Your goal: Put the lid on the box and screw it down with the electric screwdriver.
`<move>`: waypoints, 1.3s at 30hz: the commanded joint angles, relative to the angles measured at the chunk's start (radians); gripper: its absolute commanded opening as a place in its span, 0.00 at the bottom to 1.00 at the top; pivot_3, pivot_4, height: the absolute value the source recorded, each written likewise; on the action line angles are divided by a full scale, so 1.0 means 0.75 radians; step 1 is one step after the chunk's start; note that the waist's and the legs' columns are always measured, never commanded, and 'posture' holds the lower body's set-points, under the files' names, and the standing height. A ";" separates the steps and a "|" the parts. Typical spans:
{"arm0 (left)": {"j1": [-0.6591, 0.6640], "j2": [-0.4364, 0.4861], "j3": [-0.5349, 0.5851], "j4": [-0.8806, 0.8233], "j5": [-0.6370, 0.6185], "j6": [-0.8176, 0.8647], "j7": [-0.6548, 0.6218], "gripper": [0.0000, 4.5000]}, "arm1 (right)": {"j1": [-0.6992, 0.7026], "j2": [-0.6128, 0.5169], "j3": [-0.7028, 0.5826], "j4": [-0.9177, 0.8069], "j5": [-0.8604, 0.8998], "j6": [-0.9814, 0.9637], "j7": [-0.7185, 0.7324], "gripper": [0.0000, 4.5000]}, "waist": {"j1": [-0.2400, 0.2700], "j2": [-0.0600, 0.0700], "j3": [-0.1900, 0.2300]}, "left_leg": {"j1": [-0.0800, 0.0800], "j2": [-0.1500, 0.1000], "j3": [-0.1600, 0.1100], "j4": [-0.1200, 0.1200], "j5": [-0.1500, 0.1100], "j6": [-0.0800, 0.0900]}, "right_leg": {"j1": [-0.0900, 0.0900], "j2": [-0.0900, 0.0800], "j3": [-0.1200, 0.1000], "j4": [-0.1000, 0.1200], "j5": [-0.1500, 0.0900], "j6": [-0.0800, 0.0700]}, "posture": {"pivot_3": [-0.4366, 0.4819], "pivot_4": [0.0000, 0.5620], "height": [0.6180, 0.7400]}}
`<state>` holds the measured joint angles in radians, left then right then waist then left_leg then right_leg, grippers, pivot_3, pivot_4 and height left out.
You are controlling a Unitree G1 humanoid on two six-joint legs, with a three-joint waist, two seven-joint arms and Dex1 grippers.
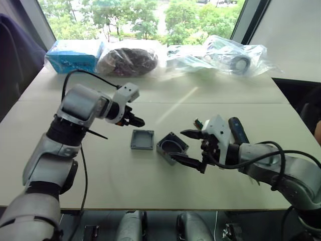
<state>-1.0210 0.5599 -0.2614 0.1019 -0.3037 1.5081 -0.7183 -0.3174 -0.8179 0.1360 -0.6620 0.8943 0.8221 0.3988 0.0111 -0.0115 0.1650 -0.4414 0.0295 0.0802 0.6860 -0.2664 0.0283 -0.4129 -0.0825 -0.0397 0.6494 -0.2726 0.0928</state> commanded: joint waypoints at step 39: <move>0.266 -0.156 0.232 -0.112 -0.036 0.107 0.469 0.02 | 0.113 0.228 -0.260 0.006 -0.064 0.072 0.001 1.00 | 0.003 0.002 -0.003 | 0.009 0.000 0.000 -0.003 0.002 -0.004 | 0.008 -0.001 0.000 0.002 0.000 0.000 | 0.48 0.27 1.00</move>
<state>-0.8306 0.4468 -0.1238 0.0036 -0.3383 1.6014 -0.3799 -0.2096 -0.6722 0.0078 -0.6556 0.7858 0.8726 0.4131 0.0130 -0.0103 0.1627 -0.4342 0.0292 0.0804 0.6838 -0.2645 0.0250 -0.4072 -0.0833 -0.0393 0.6506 -0.2726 0.0925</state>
